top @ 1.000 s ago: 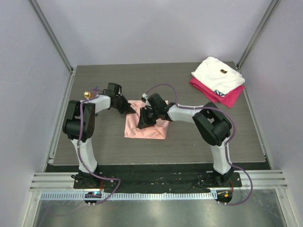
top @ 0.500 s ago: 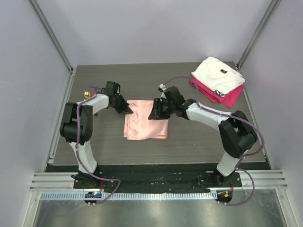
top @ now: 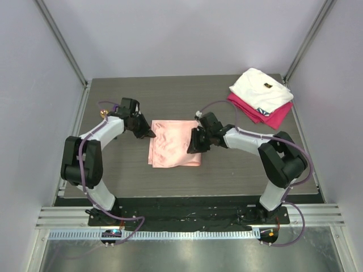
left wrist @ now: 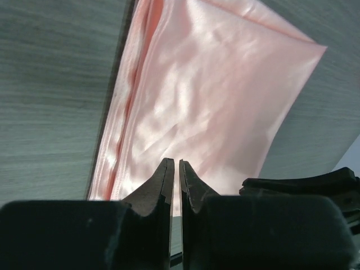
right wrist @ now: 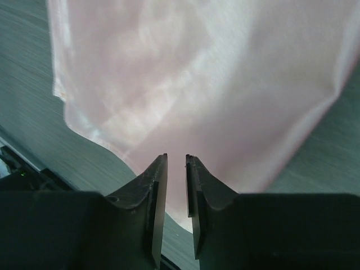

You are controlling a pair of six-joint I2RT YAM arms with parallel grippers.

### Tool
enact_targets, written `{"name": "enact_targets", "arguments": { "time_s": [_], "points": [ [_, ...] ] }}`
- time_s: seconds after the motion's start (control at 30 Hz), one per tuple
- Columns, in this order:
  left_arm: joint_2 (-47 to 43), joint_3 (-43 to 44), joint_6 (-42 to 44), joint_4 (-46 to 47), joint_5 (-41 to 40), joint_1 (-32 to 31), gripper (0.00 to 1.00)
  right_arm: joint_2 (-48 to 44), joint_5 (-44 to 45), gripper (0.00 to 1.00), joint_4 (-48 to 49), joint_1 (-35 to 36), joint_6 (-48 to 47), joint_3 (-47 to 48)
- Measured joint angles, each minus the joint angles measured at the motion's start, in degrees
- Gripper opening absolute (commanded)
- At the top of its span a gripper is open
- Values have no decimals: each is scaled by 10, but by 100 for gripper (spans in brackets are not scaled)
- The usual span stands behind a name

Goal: Fold the napkin into a case and place the utensils inside
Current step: Move the square-folded napkin to the center of the board.

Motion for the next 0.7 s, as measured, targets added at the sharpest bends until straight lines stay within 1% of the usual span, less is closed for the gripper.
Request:
{"name": "enact_targets", "arguments": {
  "time_s": [0.1,0.23,0.37,0.43,0.5,0.57,0.6,0.67,0.7],
  "points": [
    [-6,-34,2,0,0,0,13,-12,1,24,9,0,7,-58],
    [-35,-70,4,-20,-1,0,20,-30,0,23,28,-12,15,-113],
    [-87,-65,17,-37,1,0,20,-68,22,23,19,-48,-1,-147],
    [-100,-57,24,-41,3,0,15,-71,51,24,-1,-58,-22,-139],
    [-103,-52,30,-41,7,0,11,-72,106,26,-36,-63,-50,-116],
    [-102,-52,32,-45,11,-3,10,-72,156,31,-71,-65,-73,-91],
    [-101,-52,32,-47,11,-5,9,-72,177,35,-89,-65,-84,-75],
    [-98,-52,33,-47,9,-15,8,-72,203,38,-111,-65,-99,-45],
    [-96,-52,32,-47,7,-24,8,-73,212,42,-124,-63,-105,-27]
  ]
}}
